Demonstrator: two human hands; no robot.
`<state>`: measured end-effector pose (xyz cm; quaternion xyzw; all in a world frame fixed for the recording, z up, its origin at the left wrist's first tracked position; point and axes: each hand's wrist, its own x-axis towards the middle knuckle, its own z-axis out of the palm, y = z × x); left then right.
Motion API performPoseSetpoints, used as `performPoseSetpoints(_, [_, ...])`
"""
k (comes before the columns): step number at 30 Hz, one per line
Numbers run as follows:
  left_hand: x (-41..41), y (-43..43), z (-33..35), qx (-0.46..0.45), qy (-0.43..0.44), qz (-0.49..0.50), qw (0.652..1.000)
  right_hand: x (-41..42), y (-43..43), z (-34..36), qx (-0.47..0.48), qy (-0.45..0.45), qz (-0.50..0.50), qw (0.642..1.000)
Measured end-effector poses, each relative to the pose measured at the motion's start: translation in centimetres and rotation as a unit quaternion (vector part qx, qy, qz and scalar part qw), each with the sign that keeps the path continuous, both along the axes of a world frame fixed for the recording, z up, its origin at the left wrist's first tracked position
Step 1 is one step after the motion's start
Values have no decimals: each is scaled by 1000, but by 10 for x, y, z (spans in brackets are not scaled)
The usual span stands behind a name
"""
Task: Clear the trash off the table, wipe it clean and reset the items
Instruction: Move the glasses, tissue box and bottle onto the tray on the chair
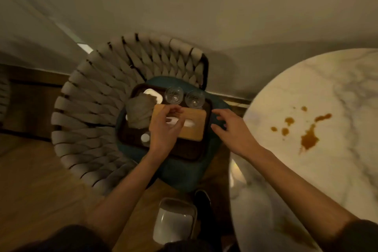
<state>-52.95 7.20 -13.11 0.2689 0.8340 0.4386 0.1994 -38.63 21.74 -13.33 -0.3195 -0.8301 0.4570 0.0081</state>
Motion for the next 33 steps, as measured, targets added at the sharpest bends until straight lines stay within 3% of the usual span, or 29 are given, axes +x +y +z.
performPoseSetpoints(8, [114, 110, 60, 51, -57, -166, 983, 115, 62, 81, 40, 74, -138, 987])
performPoseSetpoints(18, [271, 218, 99, 99, -80, -309, 943, 328, 127, 106, 38, 21, -308, 951])
performPoseSetpoints(23, [333, 294, 98, 24, 64, -418, 906, 400, 166, 91, 51, -148, -269, 950])
performPoseSetpoints(28, [359, 357, 96, -61, 187, -443, 875, 411, 202, 46, 11, -299, -217, 929])
performPoseSetpoints(31, [363, 387, 96, -127, 265, -444, 846, 399, 196, 27, 73, -379, -166, 907])
performPoseSetpoints(33, [365, 404, 94, -161, 271, -437, 842, 398, 187, 22, 96, -393, -159, 901])
